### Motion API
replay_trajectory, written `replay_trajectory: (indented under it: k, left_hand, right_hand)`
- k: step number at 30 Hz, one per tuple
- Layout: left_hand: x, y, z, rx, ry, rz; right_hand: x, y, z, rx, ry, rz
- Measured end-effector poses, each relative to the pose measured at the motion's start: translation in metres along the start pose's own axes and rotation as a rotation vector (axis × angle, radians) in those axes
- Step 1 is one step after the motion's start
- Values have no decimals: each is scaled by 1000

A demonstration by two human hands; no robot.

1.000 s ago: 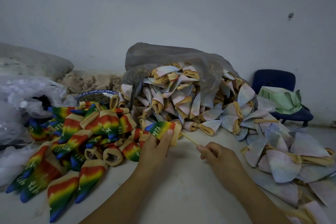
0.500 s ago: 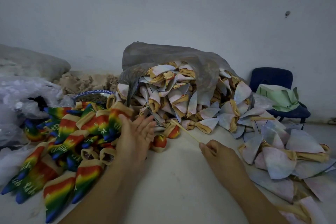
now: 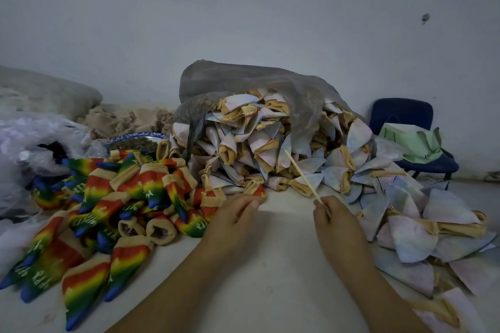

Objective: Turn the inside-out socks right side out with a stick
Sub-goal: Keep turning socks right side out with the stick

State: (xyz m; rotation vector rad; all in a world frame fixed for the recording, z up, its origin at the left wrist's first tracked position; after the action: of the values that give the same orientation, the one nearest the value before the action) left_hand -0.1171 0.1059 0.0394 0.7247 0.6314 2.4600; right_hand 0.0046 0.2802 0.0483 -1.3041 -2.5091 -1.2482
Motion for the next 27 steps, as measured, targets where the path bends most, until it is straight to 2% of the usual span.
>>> replay_trajectory:
  k: [3,9,10,13,16,21,24,27]
  left_hand:
    - [-1,-1,0,9,0,-10]
    - [-2,-1,-4,-17,61,-7]
    - [-2,-1,-4,-18,68,-6]
    - [-1,0,-4,-17,69,-6]
    - [-1,0,-4,-18,63,-2]
    - [0,-1,-6,-36,65,20]
    - [-1,0,-7,-30,65,21]
    - [0,0,-4,-24,45,22]
  right_hand:
    - [3,12,2,-49,4,74]
    - [7,41,19,-399,-25,231]
    - [6,39,23,-478,-33,208]
    - [7,13,28,-643,-14,-59]
    - [6,-13,15,-541,103,-208]
    - [-1,-8,-13,-134,181,-60]
    - [5,-3,-12,-190,202,-49]
    - [0,-18,3,-309,123,-240]
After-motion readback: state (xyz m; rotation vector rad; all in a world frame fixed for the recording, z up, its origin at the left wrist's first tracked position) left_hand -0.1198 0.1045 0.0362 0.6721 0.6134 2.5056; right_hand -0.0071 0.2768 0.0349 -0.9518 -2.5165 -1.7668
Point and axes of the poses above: each hand's wrist, its own x-axis towards the middle knuckle, its own y-axis out of the back of the hand, z = x × y, the point moved 7 cm from there along x, towards the middle knuckle, and after that the axes turned 7 degrees about x, right-handed, at the moved point
